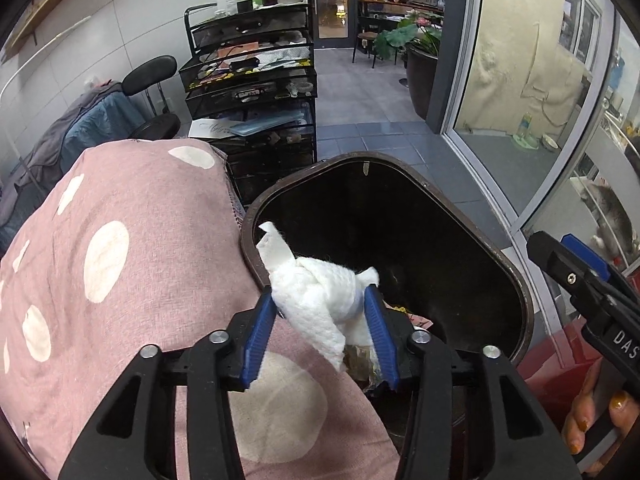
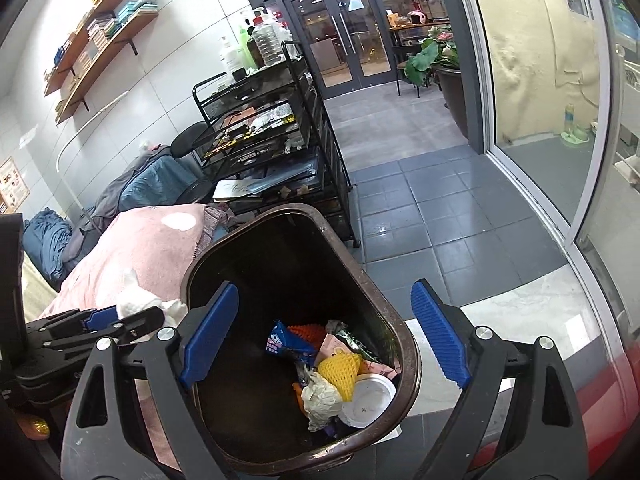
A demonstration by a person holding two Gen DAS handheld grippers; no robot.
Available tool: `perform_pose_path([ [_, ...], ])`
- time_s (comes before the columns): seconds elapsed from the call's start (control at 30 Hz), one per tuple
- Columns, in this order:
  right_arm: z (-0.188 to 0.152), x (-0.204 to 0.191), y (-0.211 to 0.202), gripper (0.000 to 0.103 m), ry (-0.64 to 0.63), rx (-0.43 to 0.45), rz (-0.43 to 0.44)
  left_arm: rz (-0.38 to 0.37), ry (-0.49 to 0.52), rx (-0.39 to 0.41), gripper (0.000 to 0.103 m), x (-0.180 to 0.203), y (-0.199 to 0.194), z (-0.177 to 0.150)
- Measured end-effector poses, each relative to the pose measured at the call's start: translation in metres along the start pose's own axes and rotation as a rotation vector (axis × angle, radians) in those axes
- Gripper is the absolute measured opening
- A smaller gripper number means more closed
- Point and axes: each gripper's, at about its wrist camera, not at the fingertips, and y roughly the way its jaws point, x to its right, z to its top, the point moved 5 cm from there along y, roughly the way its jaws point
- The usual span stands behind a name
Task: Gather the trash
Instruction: 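Move both open tools away from the bin back over the bed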
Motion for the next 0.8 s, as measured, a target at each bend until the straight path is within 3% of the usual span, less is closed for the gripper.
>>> perform_pose_path([
  [0.13, 0.000, 0.001, 0.000, 0.087, 0.001, 0.000, -0.003, 0.009, 0.017, 0.012, 0.072, 0.001, -0.001, -0.001],
  [0.33, -0.001, 0.004, -0.001, 0.087, 0.005, -0.001, -0.009, 0.008, 0.020, 0.049, 0.086, 0.001, -0.009, 0.001],
  [0.47, 0.000, 0.005, -0.001, 0.088, 0.005, -0.002, -0.012, 0.019, 0.015, 0.076, 0.089, 0.000, -0.016, 0.003],
  [0.8, -0.003, -0.011, -0.011, 0.092, -0.044, 0.048, 0.014, 0.095, -0.048, 0.278, 0.097, -0.027, -0.083, -0.014],
])
